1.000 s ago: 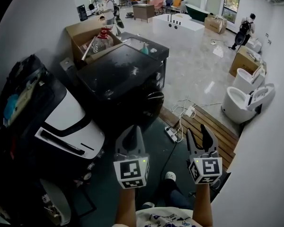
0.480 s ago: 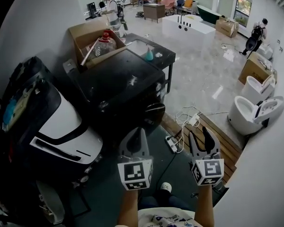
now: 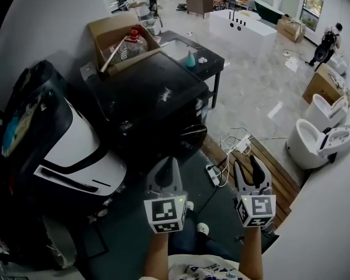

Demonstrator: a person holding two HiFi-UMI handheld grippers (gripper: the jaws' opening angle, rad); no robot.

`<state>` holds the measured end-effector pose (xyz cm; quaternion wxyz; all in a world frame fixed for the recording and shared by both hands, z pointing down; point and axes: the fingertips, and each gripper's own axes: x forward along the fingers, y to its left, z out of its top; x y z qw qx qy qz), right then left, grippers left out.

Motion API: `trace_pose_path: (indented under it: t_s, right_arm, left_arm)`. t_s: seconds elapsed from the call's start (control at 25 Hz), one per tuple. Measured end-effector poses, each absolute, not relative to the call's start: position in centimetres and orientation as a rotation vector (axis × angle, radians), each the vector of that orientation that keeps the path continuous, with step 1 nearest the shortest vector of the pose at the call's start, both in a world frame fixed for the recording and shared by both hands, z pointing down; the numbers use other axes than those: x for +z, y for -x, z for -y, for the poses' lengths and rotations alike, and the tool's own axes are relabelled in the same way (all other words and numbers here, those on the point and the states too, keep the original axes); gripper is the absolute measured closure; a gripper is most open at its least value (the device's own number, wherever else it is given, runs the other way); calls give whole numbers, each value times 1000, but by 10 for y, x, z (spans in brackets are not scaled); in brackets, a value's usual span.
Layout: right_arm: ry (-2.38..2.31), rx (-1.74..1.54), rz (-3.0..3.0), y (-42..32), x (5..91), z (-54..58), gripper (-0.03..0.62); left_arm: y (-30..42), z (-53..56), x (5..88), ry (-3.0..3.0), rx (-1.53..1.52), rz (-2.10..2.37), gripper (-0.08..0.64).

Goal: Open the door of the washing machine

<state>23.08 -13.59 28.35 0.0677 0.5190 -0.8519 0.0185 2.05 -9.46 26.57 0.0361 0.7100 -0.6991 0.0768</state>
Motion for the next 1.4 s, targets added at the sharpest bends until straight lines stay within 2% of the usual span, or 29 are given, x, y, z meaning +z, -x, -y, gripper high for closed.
trace_pose_path:
  t_s: [0.92, 1.4]
  right_arm:
    - [-1409, 87, 2545, -165, 325, 297, 385]
    - [-1145, 140, 2476, -116, 394, 356, 385]
  left_arm:
    - [26, 266, 298, -2184, 314, 2051, 560]
    - [47, 335, 344, -2213, 419, 1919, 560]
